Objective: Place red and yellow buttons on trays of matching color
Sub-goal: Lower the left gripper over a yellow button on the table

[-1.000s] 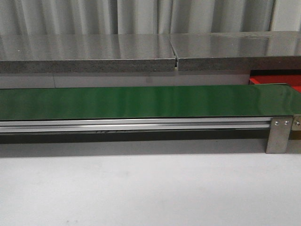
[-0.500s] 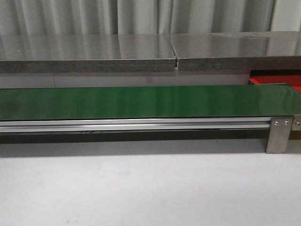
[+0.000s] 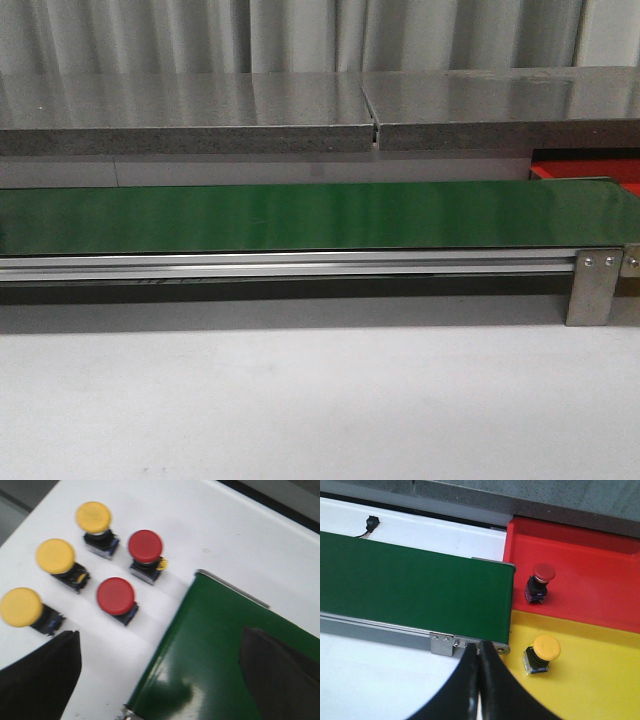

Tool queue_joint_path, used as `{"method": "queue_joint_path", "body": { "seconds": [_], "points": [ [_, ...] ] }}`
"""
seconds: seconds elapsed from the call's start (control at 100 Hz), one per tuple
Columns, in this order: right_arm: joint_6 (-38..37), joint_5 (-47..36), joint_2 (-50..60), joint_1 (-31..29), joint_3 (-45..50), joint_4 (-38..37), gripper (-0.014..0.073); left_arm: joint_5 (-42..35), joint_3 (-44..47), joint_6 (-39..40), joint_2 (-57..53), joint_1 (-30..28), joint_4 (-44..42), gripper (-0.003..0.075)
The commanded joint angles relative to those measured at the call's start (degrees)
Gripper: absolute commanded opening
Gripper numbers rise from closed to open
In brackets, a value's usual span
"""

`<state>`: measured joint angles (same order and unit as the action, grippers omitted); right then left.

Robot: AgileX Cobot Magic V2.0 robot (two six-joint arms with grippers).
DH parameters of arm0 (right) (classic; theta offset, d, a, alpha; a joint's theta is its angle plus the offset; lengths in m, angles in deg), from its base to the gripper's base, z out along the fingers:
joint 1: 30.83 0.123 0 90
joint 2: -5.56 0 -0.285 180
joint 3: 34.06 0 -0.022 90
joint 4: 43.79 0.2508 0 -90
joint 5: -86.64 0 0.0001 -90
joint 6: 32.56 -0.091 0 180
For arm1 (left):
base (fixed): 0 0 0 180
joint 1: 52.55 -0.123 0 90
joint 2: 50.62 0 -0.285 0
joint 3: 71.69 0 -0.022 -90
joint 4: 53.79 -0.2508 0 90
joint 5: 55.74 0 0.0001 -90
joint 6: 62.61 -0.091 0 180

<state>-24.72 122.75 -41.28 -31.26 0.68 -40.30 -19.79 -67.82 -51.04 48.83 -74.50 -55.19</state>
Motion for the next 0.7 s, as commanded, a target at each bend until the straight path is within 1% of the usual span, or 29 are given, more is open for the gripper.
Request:
{"method": "queue_joint_path", "body": {
  "seconds": [0.0,0.24,0.39,0.56,0.69],
  "points": [
    [0.39,-3.85,0.20,0.10,-1.52,0.18,-0.0068,-2.46,-1.15,-0.08,-2.67,-2.72,-0.42,0.0620],
    [0.39,-3.85,0.20,0.10,-1.52,0.18,-0.0068,-8.19,4.34,-0.08,-1.89,-9.08,-1.13,0.0620],
    [0.39,-3.85,0.20,0.10,-1.52,0.18,-0.0068,-9.73,4.78,-0.08,1.71,-11.96,-1.23,0.0620],
    [0.39,-3.85,0.20,0.10,-1.52,0.18,-0.0068,-11.62,4.78,-0.08,5.32,-13.57,-1.23,0.0620],
    [0.39,-3.85,0.20,0.10,-1.52,0.18,-0.0068,-13.97,4.78,-0.08,7.76,-13.53,-1.37,0.0620]
  ]
}}
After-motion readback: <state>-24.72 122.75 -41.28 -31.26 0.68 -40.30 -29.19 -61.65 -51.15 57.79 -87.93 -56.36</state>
